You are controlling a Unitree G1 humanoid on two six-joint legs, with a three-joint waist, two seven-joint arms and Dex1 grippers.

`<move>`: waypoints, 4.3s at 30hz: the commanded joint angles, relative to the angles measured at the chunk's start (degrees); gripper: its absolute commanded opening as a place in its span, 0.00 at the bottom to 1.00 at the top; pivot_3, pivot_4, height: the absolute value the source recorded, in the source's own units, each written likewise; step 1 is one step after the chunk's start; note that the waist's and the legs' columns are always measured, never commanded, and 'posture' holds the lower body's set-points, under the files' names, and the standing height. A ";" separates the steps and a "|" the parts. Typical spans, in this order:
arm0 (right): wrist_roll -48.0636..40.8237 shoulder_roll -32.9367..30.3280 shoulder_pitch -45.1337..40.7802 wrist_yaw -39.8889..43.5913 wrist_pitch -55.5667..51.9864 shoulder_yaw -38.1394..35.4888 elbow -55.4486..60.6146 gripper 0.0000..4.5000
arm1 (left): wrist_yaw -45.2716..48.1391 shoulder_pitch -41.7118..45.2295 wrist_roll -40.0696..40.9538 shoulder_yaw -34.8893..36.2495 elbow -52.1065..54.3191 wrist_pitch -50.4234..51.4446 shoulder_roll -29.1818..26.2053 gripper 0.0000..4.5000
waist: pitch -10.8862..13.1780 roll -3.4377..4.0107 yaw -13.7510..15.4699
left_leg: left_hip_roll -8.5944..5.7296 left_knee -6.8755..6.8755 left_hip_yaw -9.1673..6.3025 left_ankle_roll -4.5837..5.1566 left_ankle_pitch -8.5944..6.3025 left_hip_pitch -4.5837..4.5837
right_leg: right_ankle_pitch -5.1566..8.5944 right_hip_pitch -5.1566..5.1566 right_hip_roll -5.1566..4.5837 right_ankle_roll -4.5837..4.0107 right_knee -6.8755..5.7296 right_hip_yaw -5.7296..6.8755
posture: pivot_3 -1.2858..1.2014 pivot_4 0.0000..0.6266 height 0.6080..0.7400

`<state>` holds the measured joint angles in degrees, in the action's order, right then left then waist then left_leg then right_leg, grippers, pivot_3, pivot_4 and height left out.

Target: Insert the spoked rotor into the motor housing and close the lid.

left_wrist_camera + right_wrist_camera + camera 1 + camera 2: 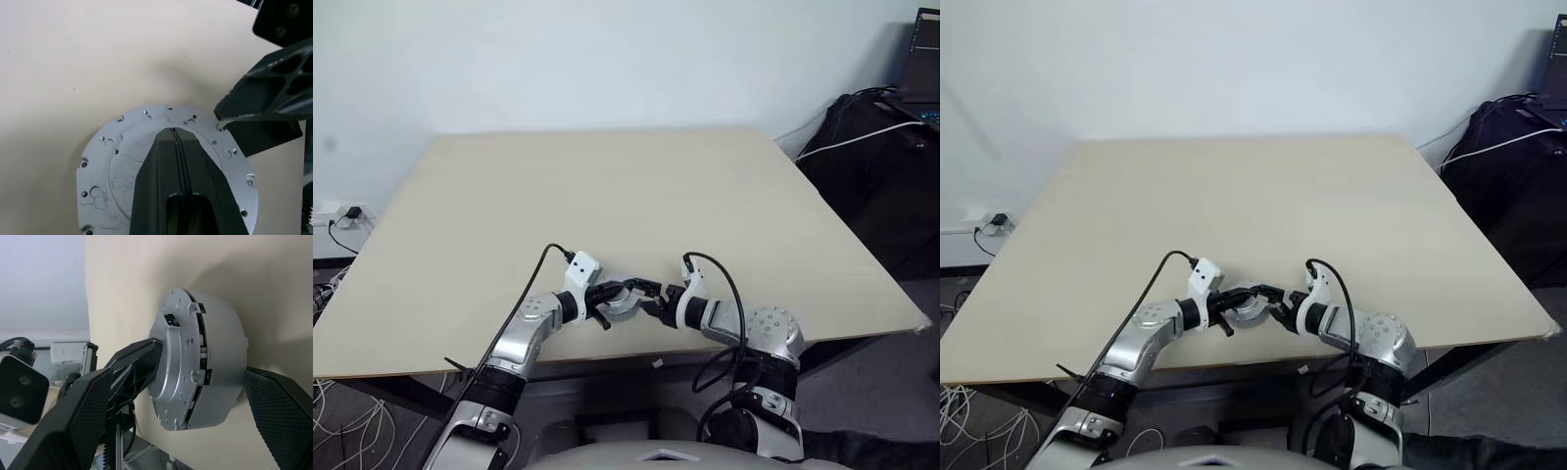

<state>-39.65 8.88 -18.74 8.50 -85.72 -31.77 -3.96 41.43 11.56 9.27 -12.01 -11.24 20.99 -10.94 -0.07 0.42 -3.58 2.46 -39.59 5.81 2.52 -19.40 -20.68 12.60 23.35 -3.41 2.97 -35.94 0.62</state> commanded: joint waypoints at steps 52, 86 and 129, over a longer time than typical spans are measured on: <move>-5.88 5.62 1.79 2.81 3.70 8.97 4.37 0.28 | 0.22 -1.28 -0.03 -1.43 -0.48 1.94 0.26 0.00 | 0.00 0.01 -0.37 | 0.09 0.03 0.01 -0.06 0.05 0.01 | -0.03 0.07 0.11 -0.02 -0.08 -0.04 | 0.52 0.00 1.00; -7.12 6.05 0.22 0.56 4.38 7.05 2.47 1.00 | -0.86 -4.15 0.93 1.32 1.66 2.41 -1.78 0.00 | 0.00 0.01 -0.45 | 0.10 0.04 0.01 -0.07 0.06 0.03 | -0.03 0.07 0.12 -0.02 -0.09 -0.05 | 0.52 0.00 1.00; -7.31 4.88 0.90 -0.27 9.54 13.87 1.72 0.40 | -2.00 -5.26 2.08 2.23 2.09 2.57 -1.83 0.00 | -0.01 0.02 -0.11 | 0.10 0.06 0.01 -0.11 0.18 0.02 | -0.13 0.07 0.13 -0.10 -0.07 -0.05 | 0.52 0.00 1.00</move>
<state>-43.12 7.35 -17.13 6.50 -76.32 -19.92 -4.21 38.78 7.21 11.95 -7.04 -6.78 21.87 -13.12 -0.07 0.44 -3.70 2.56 -39.53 5.82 2.42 -19.22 -20.63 12.47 23.38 -3.28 2.87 -36.01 0.57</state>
